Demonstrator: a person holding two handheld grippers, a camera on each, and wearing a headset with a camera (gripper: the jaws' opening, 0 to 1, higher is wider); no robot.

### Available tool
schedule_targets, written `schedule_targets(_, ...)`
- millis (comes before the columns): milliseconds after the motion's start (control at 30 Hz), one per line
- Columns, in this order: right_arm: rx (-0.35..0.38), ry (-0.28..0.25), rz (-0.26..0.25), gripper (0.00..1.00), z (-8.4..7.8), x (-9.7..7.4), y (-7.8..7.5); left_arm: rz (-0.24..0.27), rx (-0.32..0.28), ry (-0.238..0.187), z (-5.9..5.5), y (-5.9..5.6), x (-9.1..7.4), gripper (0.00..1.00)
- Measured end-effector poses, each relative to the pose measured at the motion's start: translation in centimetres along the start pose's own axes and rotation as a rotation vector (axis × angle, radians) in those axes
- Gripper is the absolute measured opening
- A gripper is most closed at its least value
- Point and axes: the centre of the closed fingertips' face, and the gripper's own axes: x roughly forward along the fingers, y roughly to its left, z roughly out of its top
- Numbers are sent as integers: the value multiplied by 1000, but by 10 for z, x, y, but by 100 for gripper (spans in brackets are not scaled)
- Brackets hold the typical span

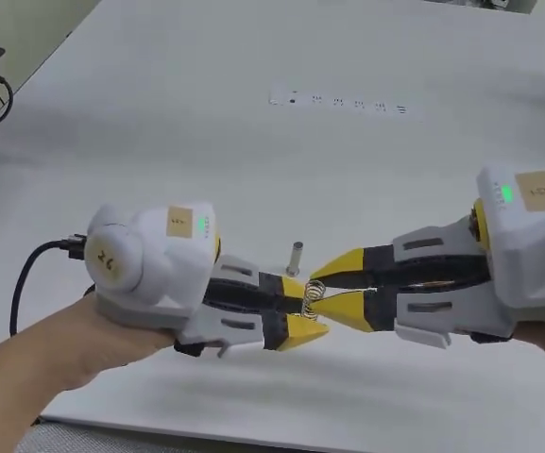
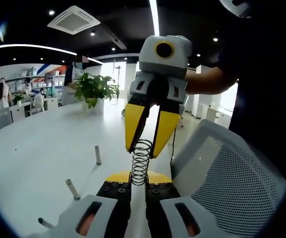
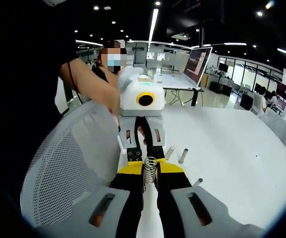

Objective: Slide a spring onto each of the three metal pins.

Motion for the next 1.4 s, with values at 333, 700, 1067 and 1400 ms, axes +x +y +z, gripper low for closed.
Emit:
schedule_targets(333,11,-8,-18,6,4,-1,-3,10,-9,-13,2,1,-1,2)
schedule_targets(700,6,-1,-28,6,5,-1,-3,16,-24,-14,3,2,-1,3)
schedule_targets(1067,-1,7,-34,6,6,-1,-5,49,-36,23,-5,7,-7,17)
schedule_targets(1400,-12,21,-53,6,2,-3,-9,104,-32,44,-11,14,-18,36)
